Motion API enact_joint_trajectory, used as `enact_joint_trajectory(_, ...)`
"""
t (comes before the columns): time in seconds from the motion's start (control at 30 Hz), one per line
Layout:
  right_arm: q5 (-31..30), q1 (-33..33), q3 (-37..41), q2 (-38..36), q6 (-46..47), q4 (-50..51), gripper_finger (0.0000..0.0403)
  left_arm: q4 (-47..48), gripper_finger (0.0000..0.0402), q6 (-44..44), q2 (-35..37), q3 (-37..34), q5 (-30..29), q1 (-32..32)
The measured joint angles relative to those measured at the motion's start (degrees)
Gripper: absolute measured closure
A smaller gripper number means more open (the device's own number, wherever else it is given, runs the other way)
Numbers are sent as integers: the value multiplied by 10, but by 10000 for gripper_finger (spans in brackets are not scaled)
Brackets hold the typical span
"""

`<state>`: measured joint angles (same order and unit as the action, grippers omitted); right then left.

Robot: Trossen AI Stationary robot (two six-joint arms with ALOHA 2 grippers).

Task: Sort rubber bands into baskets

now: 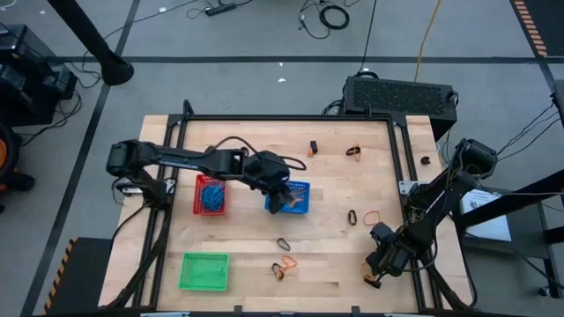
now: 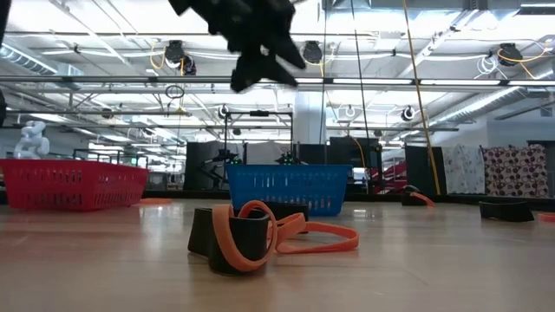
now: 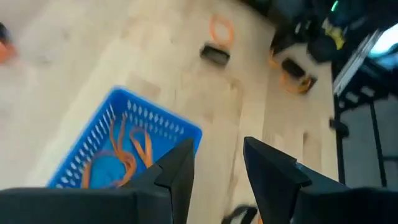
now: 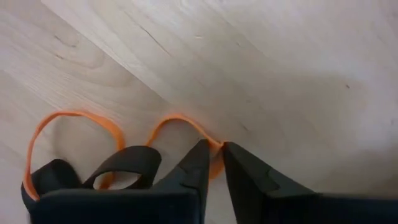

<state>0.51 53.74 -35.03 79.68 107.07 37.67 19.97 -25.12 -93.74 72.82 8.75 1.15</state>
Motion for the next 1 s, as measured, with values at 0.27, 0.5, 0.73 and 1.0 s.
enact_joint_trajectory(0.27,5,0,-1,-19,0,5,400,1,256,5,27,0,-46,0)
enact_joint_trajectory(0.5,-24,-1,-18,-53,5,15,402,1,256,17,27,0,-59,0)
enact_joint_trajectory(0.73,-97,-5,-55,-81,2,31,402,-21,256,20,8,-1,-27,-1)
enact_joint_trajectory(1.0,-179,-30,-99,-88,-45,35,403,-196,256,3,-77,-1,148,-13)
